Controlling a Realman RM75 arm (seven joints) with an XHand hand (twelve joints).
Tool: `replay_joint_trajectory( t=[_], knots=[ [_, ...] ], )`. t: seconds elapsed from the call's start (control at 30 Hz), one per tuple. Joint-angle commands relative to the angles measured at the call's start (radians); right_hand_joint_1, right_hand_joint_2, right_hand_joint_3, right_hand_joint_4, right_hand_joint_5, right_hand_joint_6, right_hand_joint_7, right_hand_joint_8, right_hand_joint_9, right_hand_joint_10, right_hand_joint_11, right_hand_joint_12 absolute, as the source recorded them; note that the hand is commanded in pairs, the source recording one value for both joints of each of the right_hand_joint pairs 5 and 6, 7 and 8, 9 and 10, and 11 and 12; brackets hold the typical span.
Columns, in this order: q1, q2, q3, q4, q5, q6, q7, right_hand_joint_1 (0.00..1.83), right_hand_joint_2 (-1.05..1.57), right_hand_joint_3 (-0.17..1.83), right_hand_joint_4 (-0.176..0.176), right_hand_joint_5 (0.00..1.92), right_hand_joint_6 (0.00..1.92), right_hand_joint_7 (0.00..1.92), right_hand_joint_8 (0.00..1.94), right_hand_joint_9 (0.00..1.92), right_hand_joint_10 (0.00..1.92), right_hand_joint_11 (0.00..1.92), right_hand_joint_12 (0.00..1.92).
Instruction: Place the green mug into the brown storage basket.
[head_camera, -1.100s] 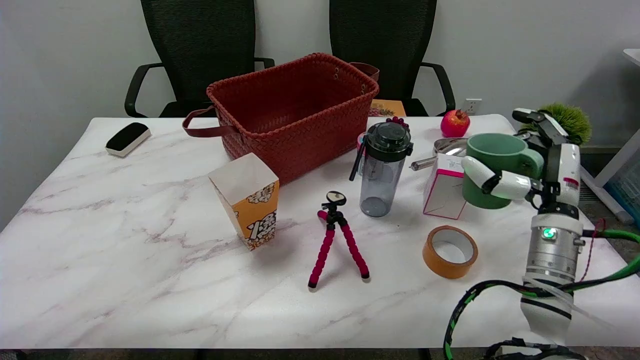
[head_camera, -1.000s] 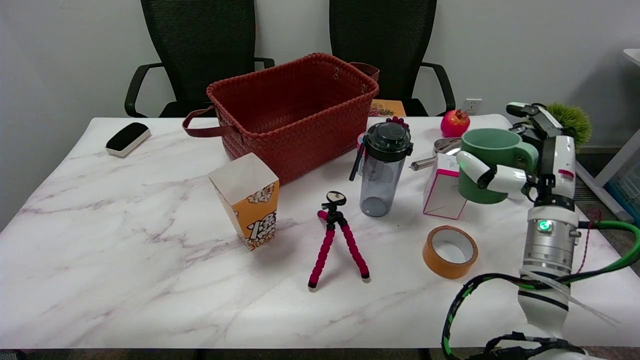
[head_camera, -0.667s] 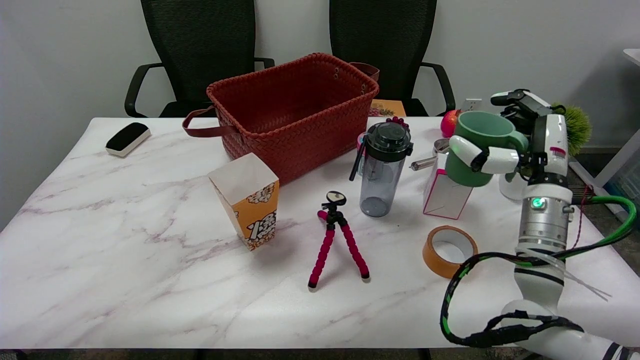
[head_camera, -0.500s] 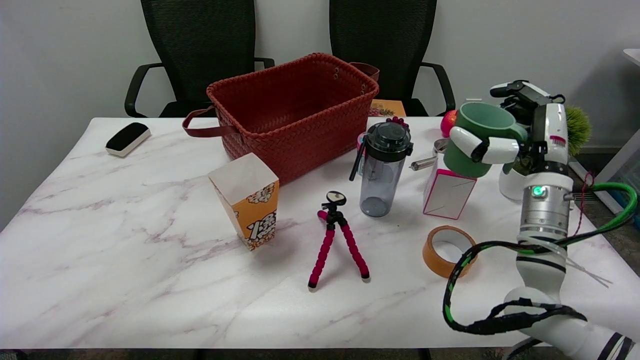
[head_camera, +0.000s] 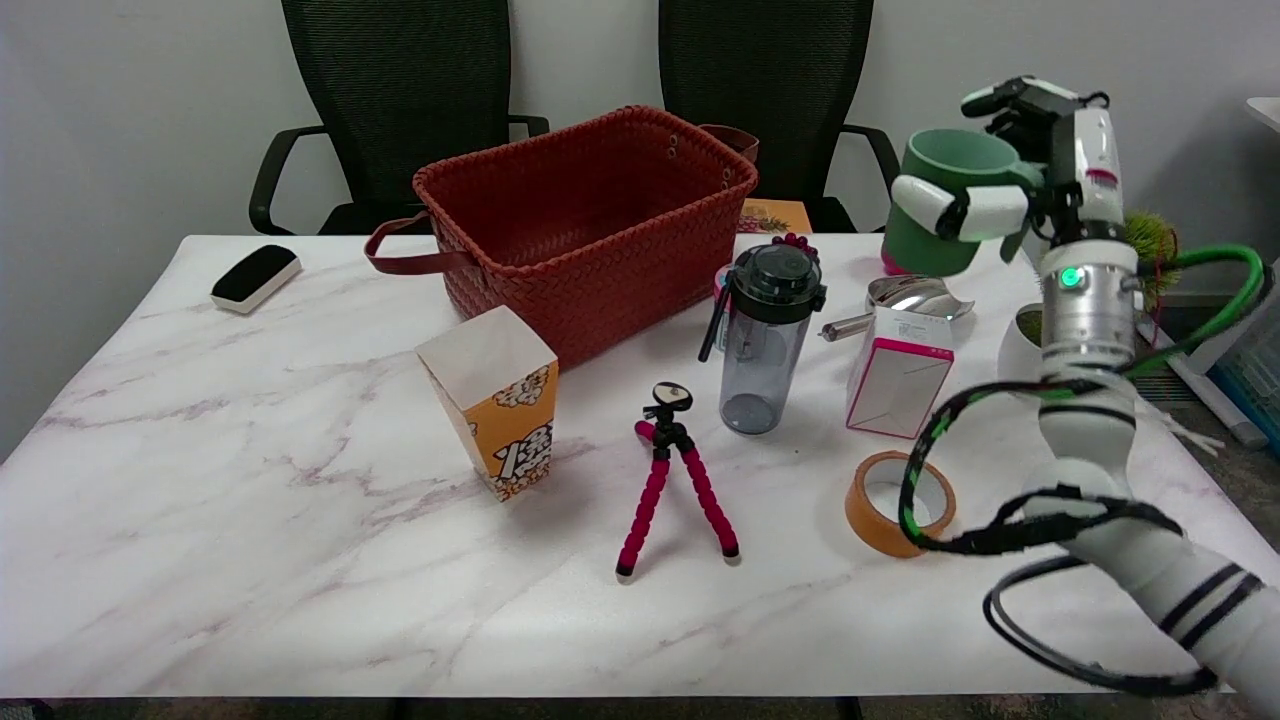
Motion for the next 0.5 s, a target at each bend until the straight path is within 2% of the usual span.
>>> replay_joint_trajectory(
  t=[0.03, 0.3, 0.5],
  knots=[
    [0.534, 0.04, -0.116, -0.318, 0.019, -0.354, -0.013, 1.09, -0.16, 0.95, 0.0, 0.79, 0.79, 1.35, 1.35, 1.21, 1.21, 1.92, 1.92],
    [0.744, -0.009, -0.272, -0.508, 0.015, -0.361, -0.013, 1.09, -0.24, 1.0, 0.0, 0.79, 0.79, 1.33, 1.33, 1.22, 1.22, 1.91, 1.91],
    [0.871, -0.071, -0.342, -0.633, 0.008, -0.428, -0.013, 1.09, -0.26, 0.98, 0.0, 0.79, 0.79, 1.34, 1.34, 1.22, 1.22, 1.92, 1.92]
  ],
)
